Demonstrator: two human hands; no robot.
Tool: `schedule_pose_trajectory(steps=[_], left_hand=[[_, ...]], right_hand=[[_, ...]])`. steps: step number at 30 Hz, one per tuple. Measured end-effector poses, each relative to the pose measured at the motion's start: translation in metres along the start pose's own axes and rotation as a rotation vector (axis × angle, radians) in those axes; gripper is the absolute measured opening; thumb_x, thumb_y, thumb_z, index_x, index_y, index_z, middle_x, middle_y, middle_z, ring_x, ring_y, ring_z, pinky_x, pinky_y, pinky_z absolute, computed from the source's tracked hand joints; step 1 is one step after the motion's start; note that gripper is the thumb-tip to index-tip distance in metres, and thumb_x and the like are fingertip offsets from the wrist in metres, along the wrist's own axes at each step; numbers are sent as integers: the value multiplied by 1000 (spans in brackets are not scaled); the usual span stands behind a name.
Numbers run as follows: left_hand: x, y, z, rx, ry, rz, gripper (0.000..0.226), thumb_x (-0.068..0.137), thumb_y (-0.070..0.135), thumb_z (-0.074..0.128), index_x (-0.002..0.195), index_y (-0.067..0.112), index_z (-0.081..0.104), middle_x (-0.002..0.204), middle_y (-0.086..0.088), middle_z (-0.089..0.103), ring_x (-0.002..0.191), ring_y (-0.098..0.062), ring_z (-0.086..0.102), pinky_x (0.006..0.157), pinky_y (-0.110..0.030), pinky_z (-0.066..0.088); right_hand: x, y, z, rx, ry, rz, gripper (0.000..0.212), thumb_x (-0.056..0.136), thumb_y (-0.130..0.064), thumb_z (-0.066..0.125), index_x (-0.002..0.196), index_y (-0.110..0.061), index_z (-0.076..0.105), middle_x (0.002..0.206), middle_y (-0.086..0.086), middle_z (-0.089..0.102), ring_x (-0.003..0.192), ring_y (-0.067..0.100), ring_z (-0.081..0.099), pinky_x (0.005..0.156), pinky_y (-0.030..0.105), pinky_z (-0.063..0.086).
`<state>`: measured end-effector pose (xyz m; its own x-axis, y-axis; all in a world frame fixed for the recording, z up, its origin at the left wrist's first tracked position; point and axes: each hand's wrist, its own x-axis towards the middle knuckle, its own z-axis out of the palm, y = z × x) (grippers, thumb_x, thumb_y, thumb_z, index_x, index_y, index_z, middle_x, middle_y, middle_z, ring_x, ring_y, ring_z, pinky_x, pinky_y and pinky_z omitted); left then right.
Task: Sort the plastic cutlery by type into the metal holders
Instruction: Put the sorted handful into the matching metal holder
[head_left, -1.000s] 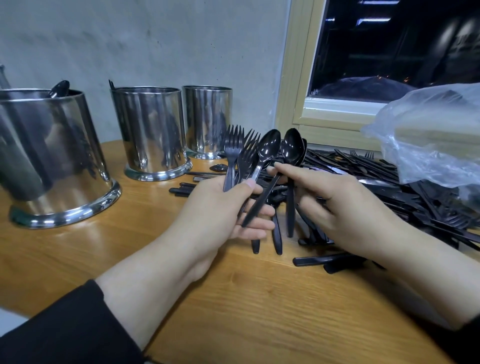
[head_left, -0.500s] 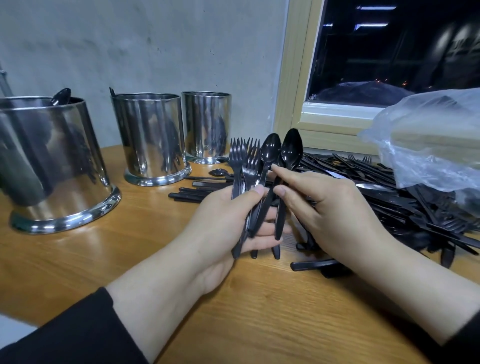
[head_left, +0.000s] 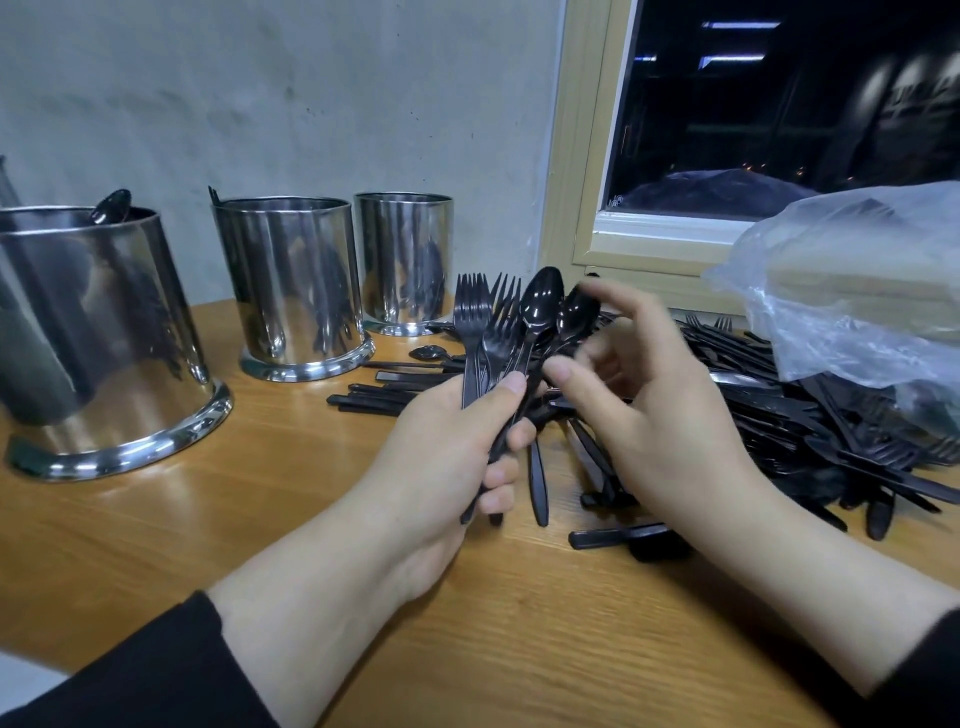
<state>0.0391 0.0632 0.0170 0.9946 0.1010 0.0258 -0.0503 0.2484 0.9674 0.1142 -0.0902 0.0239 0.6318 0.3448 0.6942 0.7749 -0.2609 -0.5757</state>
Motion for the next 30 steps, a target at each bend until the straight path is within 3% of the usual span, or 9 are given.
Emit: schedule_pose_trajectory(steps=[5,8,10,12,16,19,23,28,30], left_hand=[[-6,1,1,166,-13,45,22,104,34,57,98,14,62,70,0,50,49,-12,33,42,-23,30],[-9,1,2,233,-39,31,25,104,35,55,86,18,53,70,-1,51,48,-12,31,41,-23,26],[-10,1,0,243,-44,25,27,105,36,54,85,18,52,69,-1,52,47,-12,30,41,-22,26],[-10,1,-1,247,-44,34,27,105,37,52,92,14,54,69,-1,54,46,-12,31,40,-22,27],[-11,1,-1,270,-26,64,39,107,36,49,106,-2,55,69,-4,60,44,-15,38,39,-22,30],[-12,2,1,296,-34,73,32,107,35,47,108,6,59,70,-6,65,44,-18,46,40,-24,34],[-11,1,0,297,-72,61,29,107,35,48,102,9,61,77,-10,70,52,-23,55,42,-26,42],[-10,-1,-1,333,-91,62,30,107,35,49,95,10,60,77,-12,71,55,-26,62,44,-27,45],[-10,-2,-1,368,-101,77,32,107,33,48,91,7,59,71,-9,67,50,-22,54,43,-27,41]], right_hand=[[4,8,-6,31,65,153,67,95,-53,47,155,-31,25,80,-10,56,80,11,58,83,34,49],[2,7,-6,1,18,163,49,102,-48,40,149,-33,43,78,-17,57,75,-2,53,77,20,42],[2,3,-6,46,50,167,38,106,-36,38,141,-32,52,66,-8,63,61,1,58,63,13,41],[2,2,-6,61,62,170,36,107,-33,37,138,-32,56,66,-8,65,58,4,60,60,16,43],[4,4,-5,111,77,196,31,106,-31,44,131,-31,63,81,-18,68,76,2,63,78,34,55],[4,1,-6,168,89,200,25,106,-27,47,123,-34,65,80,-11,70,69,8,63,70,41,56],[3,-2,-10,129,111,168,28,105,-31,48,129,-35,62,85,-10,71,69,8,66,75,42,59],[5,2,-14,-9,102,149,36,103,-36,48,138,-30,59,62,-24,60,61,-5,58,63,8,41],[7,4,-15,-45,86,166,39,103,-37,48,138,-27,59,75,-29,61,77,-13,59,71,4,41]])
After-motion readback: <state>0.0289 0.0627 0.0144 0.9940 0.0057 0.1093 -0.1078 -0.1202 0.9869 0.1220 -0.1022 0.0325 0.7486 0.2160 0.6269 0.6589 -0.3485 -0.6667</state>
